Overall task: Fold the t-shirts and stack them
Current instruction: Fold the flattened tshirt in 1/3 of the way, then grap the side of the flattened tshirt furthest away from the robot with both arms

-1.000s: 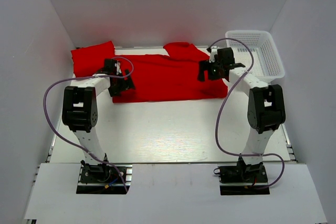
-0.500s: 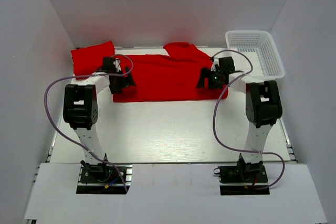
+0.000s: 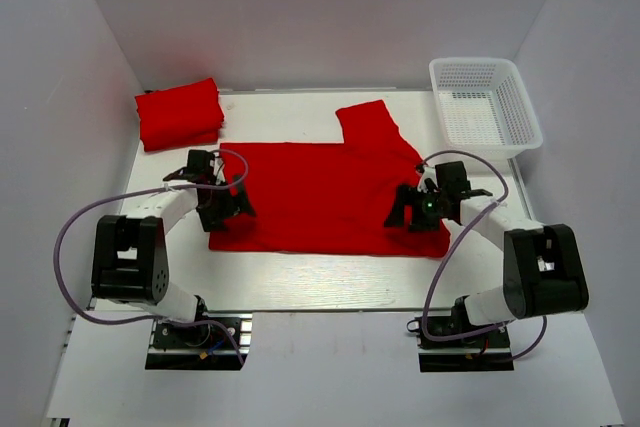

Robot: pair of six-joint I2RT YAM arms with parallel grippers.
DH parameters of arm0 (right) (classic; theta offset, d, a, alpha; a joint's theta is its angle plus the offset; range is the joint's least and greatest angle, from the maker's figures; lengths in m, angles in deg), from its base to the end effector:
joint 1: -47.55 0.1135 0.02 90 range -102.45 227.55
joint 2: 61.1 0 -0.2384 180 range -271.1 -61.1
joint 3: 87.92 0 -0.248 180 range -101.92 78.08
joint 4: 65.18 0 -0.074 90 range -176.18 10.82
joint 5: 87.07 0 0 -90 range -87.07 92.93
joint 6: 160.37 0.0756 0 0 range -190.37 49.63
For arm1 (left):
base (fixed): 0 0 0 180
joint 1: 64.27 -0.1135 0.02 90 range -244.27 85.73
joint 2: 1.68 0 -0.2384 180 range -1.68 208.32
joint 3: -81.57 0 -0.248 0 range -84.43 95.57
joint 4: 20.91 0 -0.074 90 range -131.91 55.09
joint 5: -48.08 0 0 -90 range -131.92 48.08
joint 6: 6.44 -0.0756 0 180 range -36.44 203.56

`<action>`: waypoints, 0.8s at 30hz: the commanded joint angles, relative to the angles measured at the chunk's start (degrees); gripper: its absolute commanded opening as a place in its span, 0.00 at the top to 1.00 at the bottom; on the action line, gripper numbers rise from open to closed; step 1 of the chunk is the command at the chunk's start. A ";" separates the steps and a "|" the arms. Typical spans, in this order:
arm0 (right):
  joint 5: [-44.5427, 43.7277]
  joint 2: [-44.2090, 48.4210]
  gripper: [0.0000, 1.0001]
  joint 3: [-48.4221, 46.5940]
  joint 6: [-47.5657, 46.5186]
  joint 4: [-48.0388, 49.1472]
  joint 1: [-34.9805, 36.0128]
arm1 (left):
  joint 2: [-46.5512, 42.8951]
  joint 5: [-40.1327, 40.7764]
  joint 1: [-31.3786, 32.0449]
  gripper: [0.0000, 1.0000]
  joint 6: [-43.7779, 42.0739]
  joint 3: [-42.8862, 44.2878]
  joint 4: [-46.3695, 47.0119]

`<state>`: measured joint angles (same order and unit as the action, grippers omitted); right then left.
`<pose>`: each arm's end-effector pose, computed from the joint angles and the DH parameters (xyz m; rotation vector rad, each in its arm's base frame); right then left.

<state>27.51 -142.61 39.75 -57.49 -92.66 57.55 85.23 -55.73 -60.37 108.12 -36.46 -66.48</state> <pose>0.2701 0.0796 0.1091 -0.1030 2.5728 0.7012 0.2793 -0.0371 0.1080 -0.4506 2.8014 -0.4528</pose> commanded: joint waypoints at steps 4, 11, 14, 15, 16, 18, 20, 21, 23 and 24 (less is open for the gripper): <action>-2.34 3.47 0.10 -9.90 -3.48 -5.62 0.46 | -5.53 6.75 0.32 0.00 -0.21 7.75 -5.81; -4.53 -6.51 0.10 -28.01 -3.83 6.00 0.54 | 6.84 16.17 -0.74 0.00 0.67 25.29 -0.85; -8.22 -17.23 0.10 -40.98 -5.23 3.04 0.20 | 16.95 20.38 -1.26 0.00 0.67 35.39 -3.57; -9.36 -22.06 0.10 -47.22 -5.67 2.23 0.28 | 19.67 22.22 -1.26 0.00 0.67 38.05 -4.54; -10.16 -24.46 0.10 -50.50 -6.29 1.35 0.11 | 22.13 22.24 -1.26 0.00 0.15 43.21 -5.59; -11.92 -35.18 0.10 -65.05 -7.60 -4.18 0.28 | 28.99 23.73 -1.26 0.00 -0.38 47.81 -7.35; -12.80 -45.41 0.10 -79.16 -7.79 -7.78 0.28 | 33.99 23.73 -1.26 0.00 -0.91 53.80 -7.98; -12.80 -48.01 0.10 -82.14 -8.22 -8.23 0.28 | 35.42 23.73 -1.79 0.00 -0.91 56.42 -7.98; -14.38 -53.97 0.10 -90.64 -8.14 -8.06 0.19 | 37.70 23.73 -1.79 0.00 -0.91 58.81 -7.98; -14.73 -56.62 0.10 -91.22 -8.40 -4.14 0.28 | 39.63 23.73 -2.31 0.00 -0.91 60.30 -7.98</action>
<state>15.49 -195.09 -44.66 -64.15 -96.66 57.79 124.64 -33.91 -61.90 107.86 19.21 -72.39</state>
